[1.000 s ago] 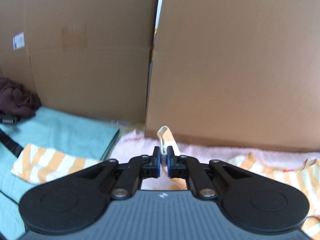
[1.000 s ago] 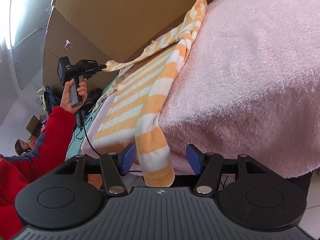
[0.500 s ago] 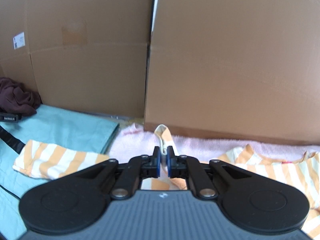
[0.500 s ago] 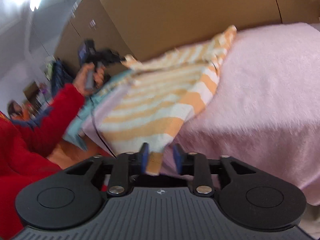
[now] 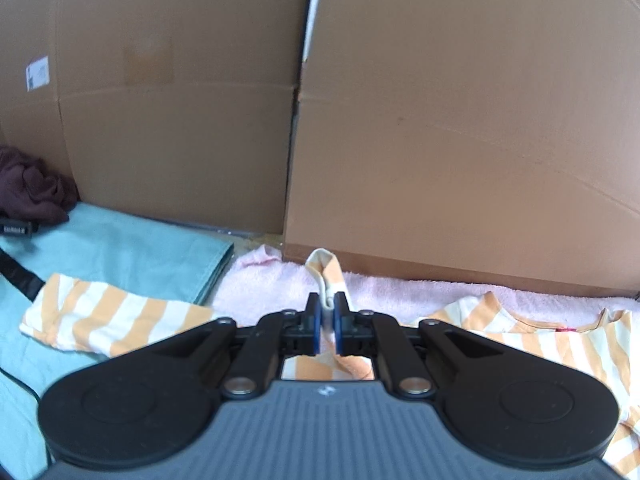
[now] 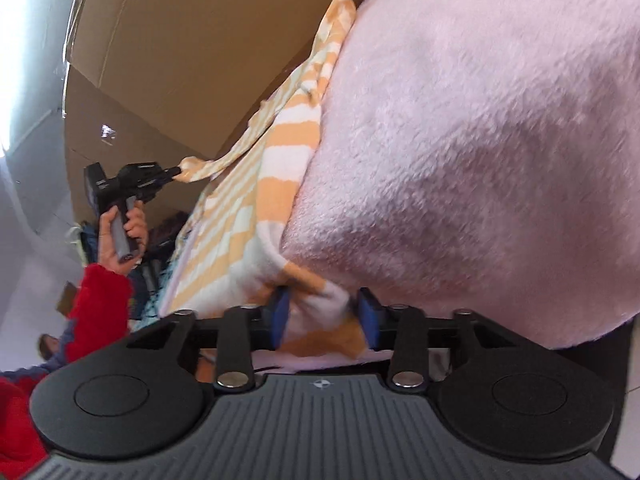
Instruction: Fold clothes
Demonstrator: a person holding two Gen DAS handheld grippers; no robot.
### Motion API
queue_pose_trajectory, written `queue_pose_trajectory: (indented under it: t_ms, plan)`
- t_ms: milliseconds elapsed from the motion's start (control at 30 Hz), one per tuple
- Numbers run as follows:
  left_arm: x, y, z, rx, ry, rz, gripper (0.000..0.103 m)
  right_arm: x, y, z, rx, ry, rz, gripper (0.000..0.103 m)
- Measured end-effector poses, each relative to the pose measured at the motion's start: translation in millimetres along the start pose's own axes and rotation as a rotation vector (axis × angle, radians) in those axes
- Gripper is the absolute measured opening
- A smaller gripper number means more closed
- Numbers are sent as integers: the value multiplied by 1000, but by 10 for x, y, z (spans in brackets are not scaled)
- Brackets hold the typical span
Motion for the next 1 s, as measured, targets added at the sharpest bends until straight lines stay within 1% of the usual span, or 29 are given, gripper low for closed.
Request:
queue_pose_trajectory:
  t_ms: [33,133,200,233,300,333,367,400,433,467,500,567,600,667,700,733,767,800,833,900,933,1000]
  plan:
    - [-27,11,-14,6,8,0,6,-26,-72,8,-24,-1,-14,6]
    - [-100,9,-70,1,31,4,6,-339,-502,16,-189,58,-19,5]
    - [-127,-19,-114,-16,49,8,6,-470,-821,52,-338,69,22,7]
    - [-130,-39,-135,-26,55,5,6,-415,-866,93,-386,28,77,11]
    - [-98,-72,-153,-41,54,-1,6,-300,-912,179,-472,-57,188,35]
    - [-55,-82,-140,-39,41,-13,6,-210,-824,239,-481,-105,242,34]
    - [-12,-91,-127,-37,27,-26,6,-123,-736,299,-490,-153,295,29]
    - [31,-101,-114,-36,14,-39,6,-39,-648,358,-499,-201,349,28]
    - [50,-116,-95,-29,8,-51,6,5,-574,402,-492,-229,372,28]
    - [67,-131,-76,-23,2,-64,6,-50,-535,399,-452,-196,322,28]
    - [60,-161,-67,-26,4,-65,6,-131,-508,359,-410,-138,272,28]
    - [14,-246,-88,-52,17,-62,6,-275,-368,267,-260,-29,177,29]
    - [1,-281,-115,-64,26,-63,6,-318,-272,231,-187,6,144,30]
    - [-31,-293,-154,-67,31,-43,6,-237,-71,207,-108,1,145,31]
    - [-47,-299,-173,-69,33,-33,6,-157,21,191,-98,-7,162,32]
    - [-43,-259,-165,-49,28,-40,6,-79,101,178,-84,-16,160,32]
    - [-38,-217,-155,-29,23,-48,6,-22,131,172,-64,-23,116,29]
    - [-33,-176,-146,-9,18,-55,6,6,119,175,-55,-30,67,15]
    - [-29,-140,-127,8,19,-61,6,10,91,177,-60,-31,37,11]
    - [-11,-98,-105,28,18,-69,6,-133,-90,165,-139,5,44,6]
    - [3,-94,-102,31,16,-70,6,-208,-220,164,-191,22,51,6]
    - [31,-85,-96,36,13,-73,6,-306,-604,195,-353,41,99,7]
Point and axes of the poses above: each gripper's, at about its wrist camera, not at the fingertips, and x roughly the way its jaws point, y to its right, z to its underside, the point moved 7 cm from there along x, roughly the way its jaws point, and after that the axes turned 12 degrees about -y, right-handed, at the moved point
